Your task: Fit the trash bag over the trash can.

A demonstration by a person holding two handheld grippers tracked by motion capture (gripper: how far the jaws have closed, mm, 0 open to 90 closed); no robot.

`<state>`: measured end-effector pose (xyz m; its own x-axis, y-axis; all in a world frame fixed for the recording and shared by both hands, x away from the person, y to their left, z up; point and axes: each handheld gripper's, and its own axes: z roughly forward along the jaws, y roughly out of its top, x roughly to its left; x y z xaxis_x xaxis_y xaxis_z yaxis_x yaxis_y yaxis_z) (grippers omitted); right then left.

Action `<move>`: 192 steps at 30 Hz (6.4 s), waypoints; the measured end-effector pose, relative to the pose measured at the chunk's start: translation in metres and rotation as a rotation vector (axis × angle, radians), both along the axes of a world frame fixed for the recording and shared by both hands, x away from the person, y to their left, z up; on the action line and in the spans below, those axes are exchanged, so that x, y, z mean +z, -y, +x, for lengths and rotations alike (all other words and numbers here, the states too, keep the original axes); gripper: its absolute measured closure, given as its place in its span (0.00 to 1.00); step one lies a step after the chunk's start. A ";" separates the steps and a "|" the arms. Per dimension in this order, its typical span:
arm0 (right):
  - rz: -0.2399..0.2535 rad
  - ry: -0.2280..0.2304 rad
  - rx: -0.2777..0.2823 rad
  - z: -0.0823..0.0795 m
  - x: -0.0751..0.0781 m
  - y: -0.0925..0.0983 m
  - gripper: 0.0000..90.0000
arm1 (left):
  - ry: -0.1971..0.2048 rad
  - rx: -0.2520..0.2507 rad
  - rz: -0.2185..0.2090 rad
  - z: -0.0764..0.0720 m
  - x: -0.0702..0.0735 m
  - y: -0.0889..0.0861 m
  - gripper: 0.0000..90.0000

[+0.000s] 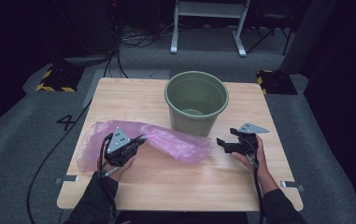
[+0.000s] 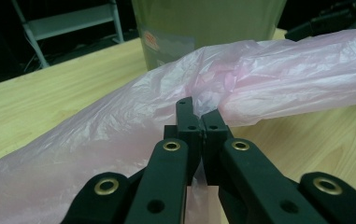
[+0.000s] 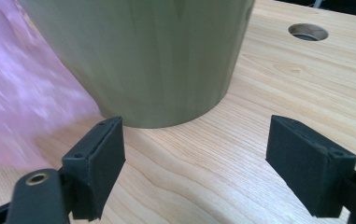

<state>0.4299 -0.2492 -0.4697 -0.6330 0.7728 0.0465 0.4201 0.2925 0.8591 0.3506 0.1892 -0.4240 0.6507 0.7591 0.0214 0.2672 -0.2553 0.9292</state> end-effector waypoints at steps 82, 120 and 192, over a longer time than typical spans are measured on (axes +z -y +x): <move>0.027 0.332 0.399 -0.081 0.102 -0.083 0.18 | 0.233 0.153 0.020 0.014 0.117 0.008 0.99; -0.001 0.609 0.173 -0.032 0.151 -0.092 0.99 | 0.301 0.023 -0.011 -0.011 0.129 0.017 0.99; -0.068 0.241 0.059 0.053 0.142 -0.049 0.51 | 0.108 0.208 0.145 0.051 0.076 0.058 1.00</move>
